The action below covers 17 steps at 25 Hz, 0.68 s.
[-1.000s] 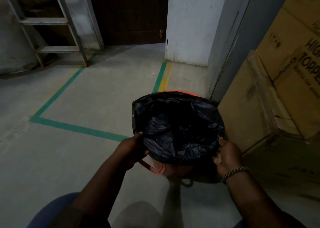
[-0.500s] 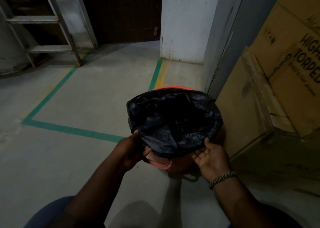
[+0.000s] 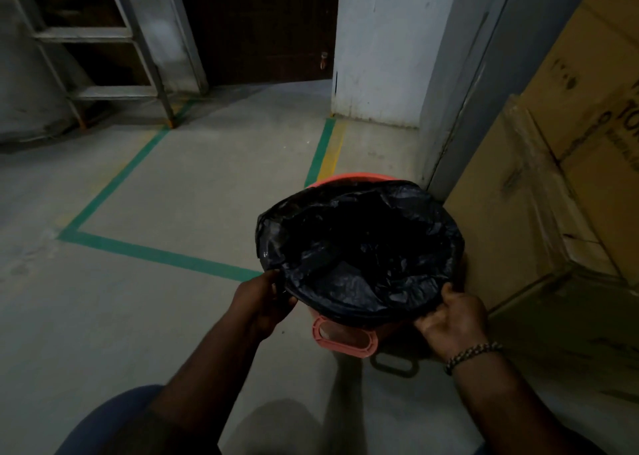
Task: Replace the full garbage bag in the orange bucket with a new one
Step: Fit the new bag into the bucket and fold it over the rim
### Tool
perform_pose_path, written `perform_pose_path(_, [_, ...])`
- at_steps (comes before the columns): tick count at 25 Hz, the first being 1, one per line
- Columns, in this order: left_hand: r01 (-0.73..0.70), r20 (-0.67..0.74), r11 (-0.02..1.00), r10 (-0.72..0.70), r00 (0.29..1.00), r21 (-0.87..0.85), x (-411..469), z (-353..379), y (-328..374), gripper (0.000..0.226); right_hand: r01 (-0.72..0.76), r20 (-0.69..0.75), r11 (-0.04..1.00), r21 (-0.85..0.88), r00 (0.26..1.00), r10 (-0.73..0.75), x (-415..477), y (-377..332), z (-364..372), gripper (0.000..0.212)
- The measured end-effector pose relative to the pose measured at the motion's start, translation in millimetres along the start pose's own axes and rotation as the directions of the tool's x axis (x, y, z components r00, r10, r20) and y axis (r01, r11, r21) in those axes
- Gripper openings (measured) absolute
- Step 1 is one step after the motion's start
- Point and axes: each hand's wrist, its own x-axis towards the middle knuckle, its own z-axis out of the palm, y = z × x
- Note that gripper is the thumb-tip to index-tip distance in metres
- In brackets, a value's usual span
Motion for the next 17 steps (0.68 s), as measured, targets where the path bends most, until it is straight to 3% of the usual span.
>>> perform_pose_path(7, [-0.004,-0.104,0.997,0.012,0.994,0.078,11,-3,2,0.005,0.030,-0.031,0.998,-0.058,0.999,-0.032,4,-8,-4,0.039])
perform_pose_path(10, [-0.080,-0.179,0.997,0.082,0.980,0.020,13,-7,12,0.026,0.056,-0.060,0.990,-0.130,0.996,-0.065,4,-10,-8,0.032])
perform_pose_path(13, [-0.082,-0.106,0.992,0.072,0.992,-0.092,11,-9,23,0.022,0.051,-0.089,0.984,-0.169,0.994,-0.067,11,-14,-15,0.034])
perform_pose_path(17, [-0.125,0.052,0.976,0.117,0.992,0.177,7,-8,29,0.046,0.110,-0.085,0.969,-0.219,0.988,-0.131,8,-19,-12,0.033])
